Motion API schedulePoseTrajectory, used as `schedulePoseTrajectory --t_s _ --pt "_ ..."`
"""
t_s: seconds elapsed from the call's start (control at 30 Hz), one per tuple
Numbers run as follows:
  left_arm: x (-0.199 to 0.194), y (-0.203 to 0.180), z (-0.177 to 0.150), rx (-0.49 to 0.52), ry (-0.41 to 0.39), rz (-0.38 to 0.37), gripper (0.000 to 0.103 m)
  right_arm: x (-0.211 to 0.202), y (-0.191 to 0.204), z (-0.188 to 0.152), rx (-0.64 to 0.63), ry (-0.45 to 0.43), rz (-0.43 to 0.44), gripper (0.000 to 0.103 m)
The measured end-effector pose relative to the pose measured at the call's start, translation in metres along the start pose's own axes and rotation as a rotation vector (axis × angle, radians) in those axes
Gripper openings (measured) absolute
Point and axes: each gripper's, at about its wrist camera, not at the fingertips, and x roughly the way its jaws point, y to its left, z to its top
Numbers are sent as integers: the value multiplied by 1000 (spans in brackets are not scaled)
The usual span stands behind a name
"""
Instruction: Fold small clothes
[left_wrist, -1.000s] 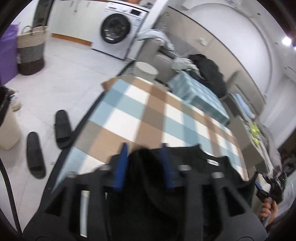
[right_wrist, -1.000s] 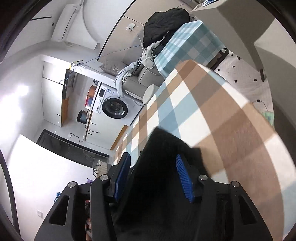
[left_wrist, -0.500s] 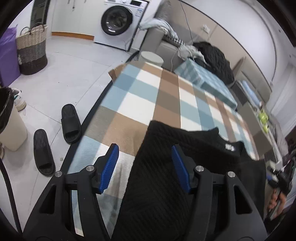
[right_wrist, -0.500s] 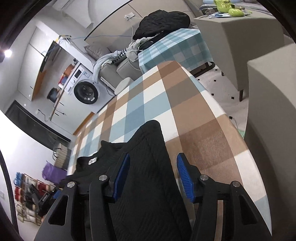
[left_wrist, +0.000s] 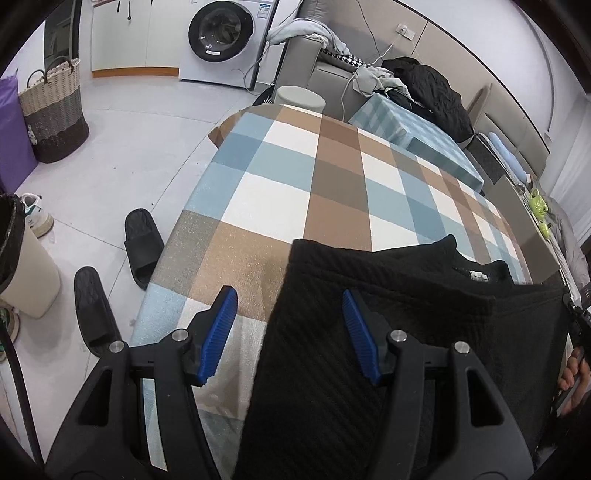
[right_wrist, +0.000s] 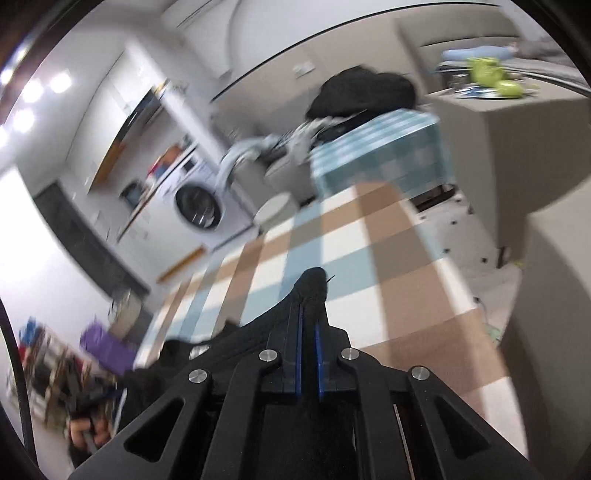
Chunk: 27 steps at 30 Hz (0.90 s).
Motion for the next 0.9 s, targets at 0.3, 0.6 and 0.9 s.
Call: schedulePoseTrajectory --t_s 0.3,0.6,0.9 --pt "7 -12 5 51 -3 -25 47 22 -13 -5 42 108 -54 7" --pt "25 -12 16 38 41 -35 58 24 -19 -7 72 159 -38 24" --pt "17 -17 20 57 -28 -65 5 29 -18 -12 77 187 -19 41"
